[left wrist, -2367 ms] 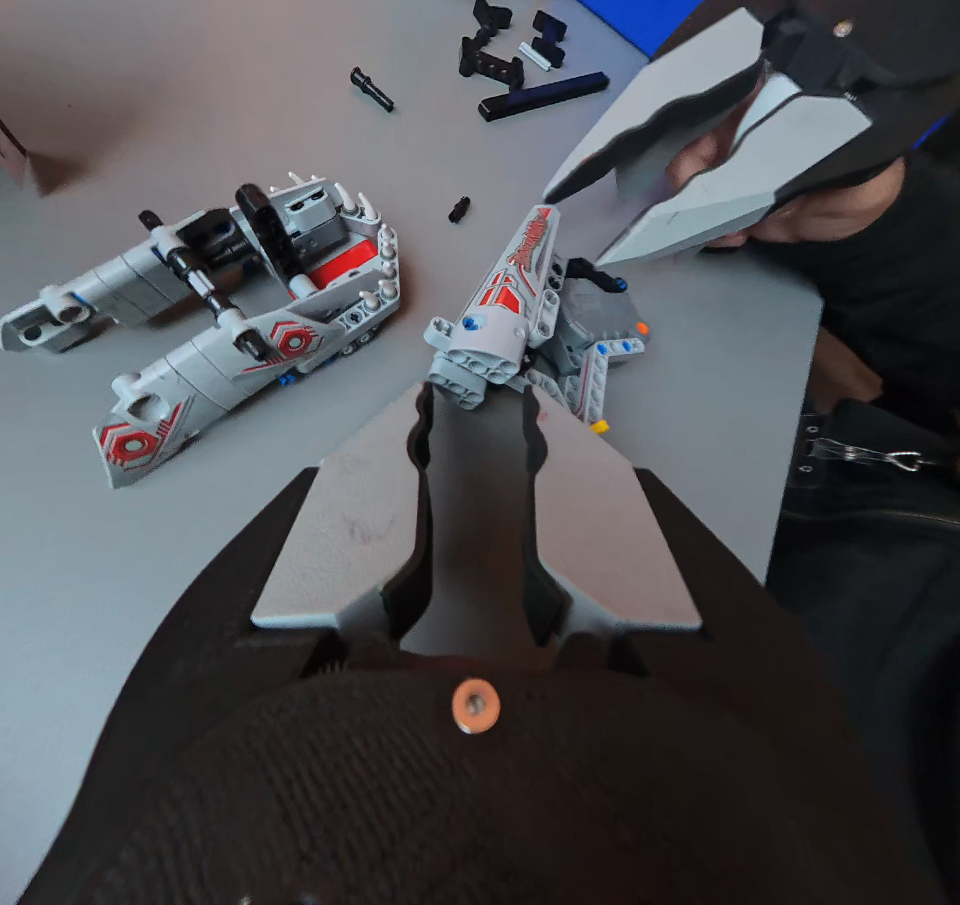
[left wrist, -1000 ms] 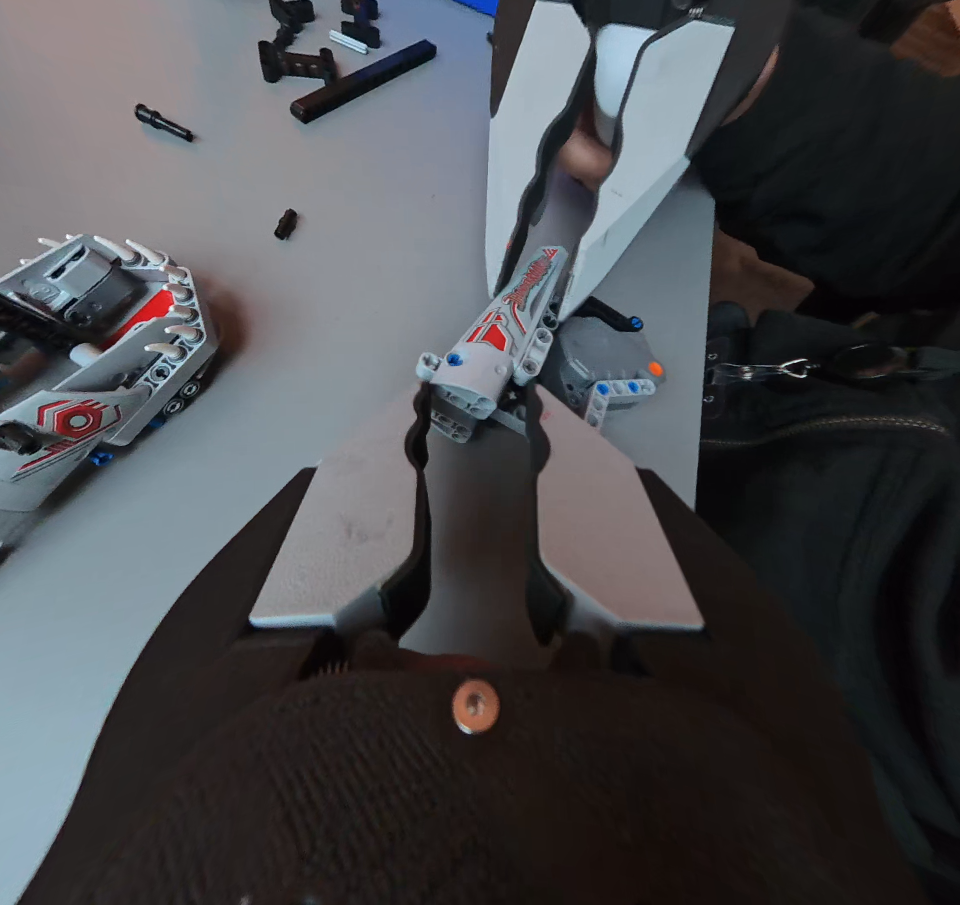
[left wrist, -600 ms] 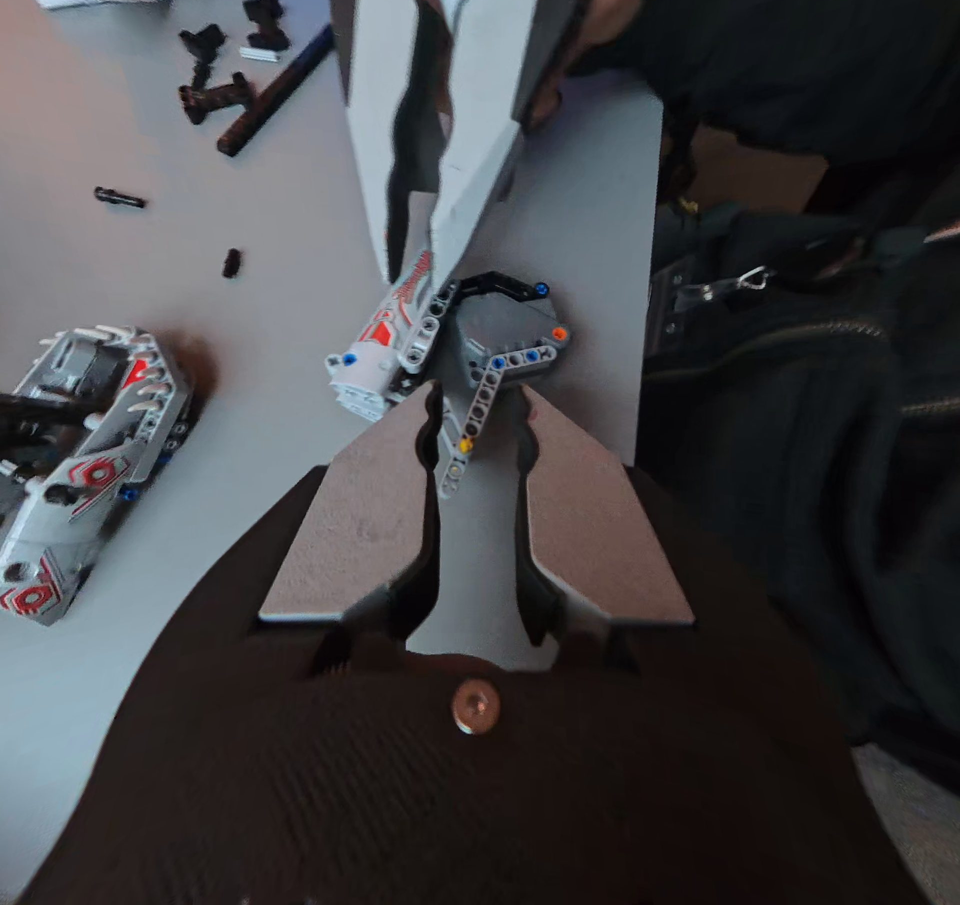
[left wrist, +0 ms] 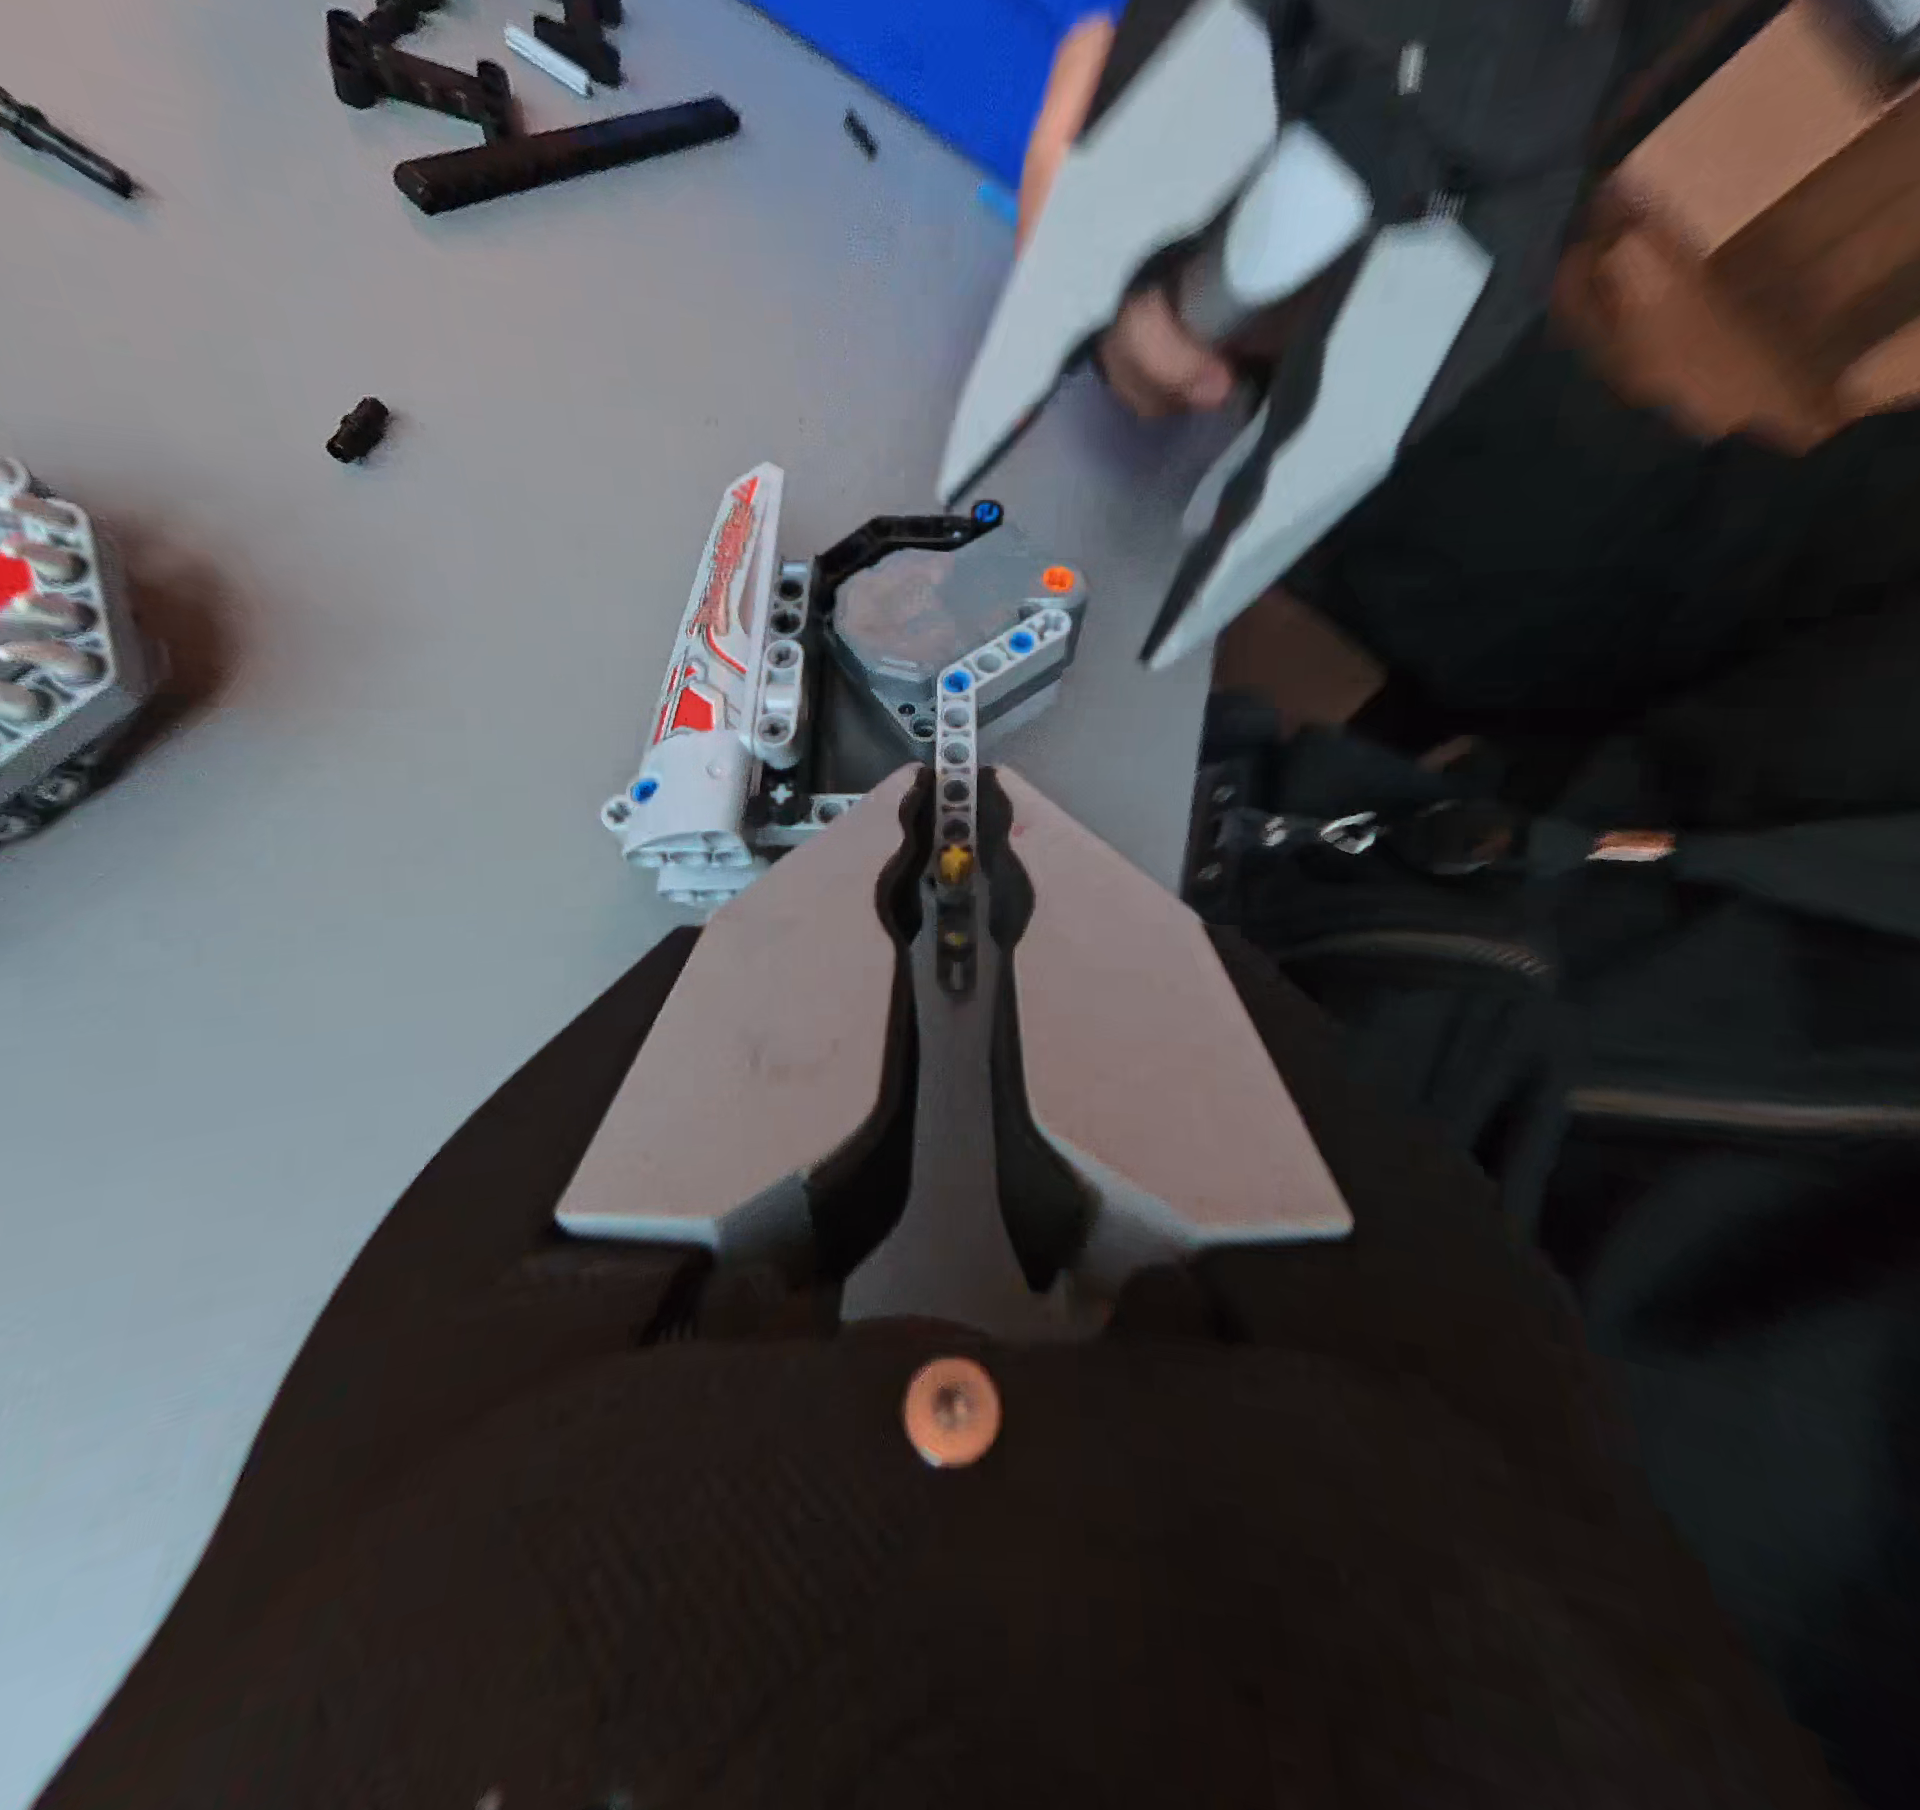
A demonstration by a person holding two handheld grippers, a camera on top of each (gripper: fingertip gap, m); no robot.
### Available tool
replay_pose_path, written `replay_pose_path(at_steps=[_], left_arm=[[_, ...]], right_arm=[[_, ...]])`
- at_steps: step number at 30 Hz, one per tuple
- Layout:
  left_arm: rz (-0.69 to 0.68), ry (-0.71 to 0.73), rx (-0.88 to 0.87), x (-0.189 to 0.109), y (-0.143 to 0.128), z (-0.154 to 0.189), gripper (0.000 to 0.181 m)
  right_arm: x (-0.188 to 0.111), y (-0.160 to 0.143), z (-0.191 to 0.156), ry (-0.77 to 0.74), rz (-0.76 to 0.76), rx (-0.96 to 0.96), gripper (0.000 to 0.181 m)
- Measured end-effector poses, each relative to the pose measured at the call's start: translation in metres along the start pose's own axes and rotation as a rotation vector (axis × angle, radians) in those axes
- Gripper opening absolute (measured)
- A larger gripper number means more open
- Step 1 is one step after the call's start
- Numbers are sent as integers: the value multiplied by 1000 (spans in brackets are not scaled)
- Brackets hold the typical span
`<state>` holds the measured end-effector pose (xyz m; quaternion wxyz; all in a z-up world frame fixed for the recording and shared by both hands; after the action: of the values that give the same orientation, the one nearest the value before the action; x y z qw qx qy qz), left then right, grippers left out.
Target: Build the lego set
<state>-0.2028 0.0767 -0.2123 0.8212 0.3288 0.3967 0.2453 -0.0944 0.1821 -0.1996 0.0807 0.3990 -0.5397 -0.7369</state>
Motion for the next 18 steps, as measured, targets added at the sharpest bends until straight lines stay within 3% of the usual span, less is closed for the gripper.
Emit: replay_pose_path(at_steps=[1, 3, 5, 6, 10, 13, 14, 15, 18], left_arm=[[48, -58, -70, -3, 3, -2, 5], [130, -166, -197, -7, 7, -6, 5], [164, -257, -288, -6, 7, -7, 5], [179, -292, -328, -4, 7, -7, 5], [251, -345, -433, -3, 8, -15, 5], [283, -291, -394, -8, 13, -17, 8], [288, -263, -358, -13, 17, -15, 19], [287, -212, -295, -18, 22, -12, 30], [227, 43, -25, -29, 30, 1, 42]], right_arm=[[-1, 0, -4, -22, -9, -55, 57], [-1, 5, -9, -112, -50, -159, 57], [-2, 12, -9, -244, -94, -267, 33], [-2, 16, -9, -283, -103, -325, 31], [0, 18, -4, -281, -119, -348, 27], [-1, 17, 8, -190, -45, -174, 26], [-3, 16, 14, -155, -22, -100, 26], [-4, 14, 19, -117, -4, -27, 26], [-6, 8, 33, -45, 63, 132, 23]])
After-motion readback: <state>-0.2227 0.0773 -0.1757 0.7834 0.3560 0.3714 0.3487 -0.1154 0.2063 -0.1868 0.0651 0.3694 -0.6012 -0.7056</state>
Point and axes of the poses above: each gripper's, where its closed fingertips meet, x out along the fingers, y out of its top, z = x × y across the jaws, the point moved 7 cm from there along -x, back along the fingers, and after that the axes turned 2 degrees about -x, right-handed, at the moved point
